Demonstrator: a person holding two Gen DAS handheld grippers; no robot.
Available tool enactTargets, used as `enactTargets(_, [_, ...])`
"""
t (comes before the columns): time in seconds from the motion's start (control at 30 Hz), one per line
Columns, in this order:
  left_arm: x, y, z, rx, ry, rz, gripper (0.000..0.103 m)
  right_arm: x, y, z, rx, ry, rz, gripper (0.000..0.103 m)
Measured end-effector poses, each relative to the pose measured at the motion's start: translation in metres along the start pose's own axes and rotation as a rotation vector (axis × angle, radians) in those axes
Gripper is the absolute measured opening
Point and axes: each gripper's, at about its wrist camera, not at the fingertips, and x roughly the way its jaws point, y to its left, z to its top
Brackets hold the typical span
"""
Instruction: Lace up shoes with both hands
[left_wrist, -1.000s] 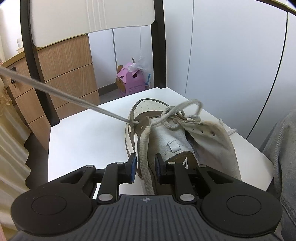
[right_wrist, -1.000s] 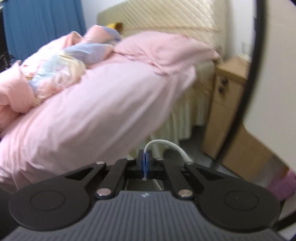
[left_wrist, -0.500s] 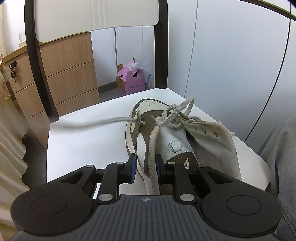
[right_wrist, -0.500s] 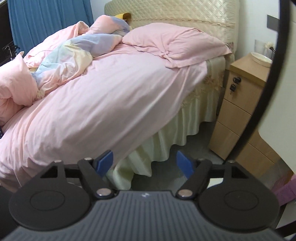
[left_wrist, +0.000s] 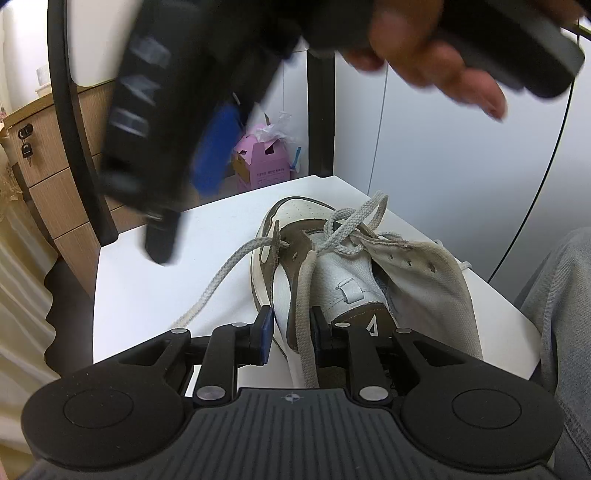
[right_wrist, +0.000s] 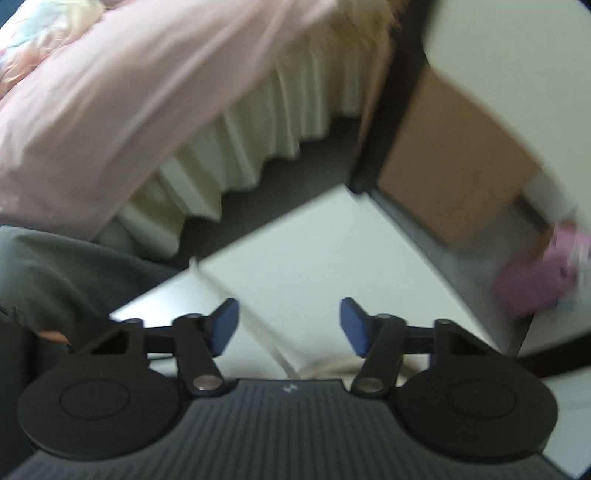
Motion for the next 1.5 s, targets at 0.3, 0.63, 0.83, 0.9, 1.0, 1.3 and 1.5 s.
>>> enactTargets(0.3, [0.001,-0.003,0.0,0.021,-0.001,0.006,0.023,0.031,-0.007,-0.024,0.005,0.114,0.002,0.028])
enactTargets(0.63, [0.002,-0.011,0.0,0.064,0.0,0.034,0.023,0.009,0.008,-0.024,0.033,-0.06,0.034,0.002])
enactTargets(0.83, [0.003,-0.014,-0.001,0.073,0.009,0.037,0.023,-0.019,0.022,-0.004,0.03,-0.16,0.053,0.002])
enactTargets(0.9, [0.003,-0.015,-0.001,0.071,0.015,0.036,0.023,-0.028,0.032,0.006,0.013,-0.192,0.066,0.002])
enactTargets(1.0, [0.003,-0.018,-0.001,0.071,0.022,0.036,0.024,-0.04,0.046,0.024,-0.015,-0.228,0.089,0.002])
enactTargets(1.3, [0.008,-0.015,0.0,0.076,0.026,0.038,0.024,-0.066,0.078,0.062,-0.018,-0.329,0.211,0.002])
enactTargets(1.5, [0.011,-0.015,0.0,0.075,0.028,0.034,0.024,-0.087,0.097,0.076,-0.063,-0.379,0.214,0.002])
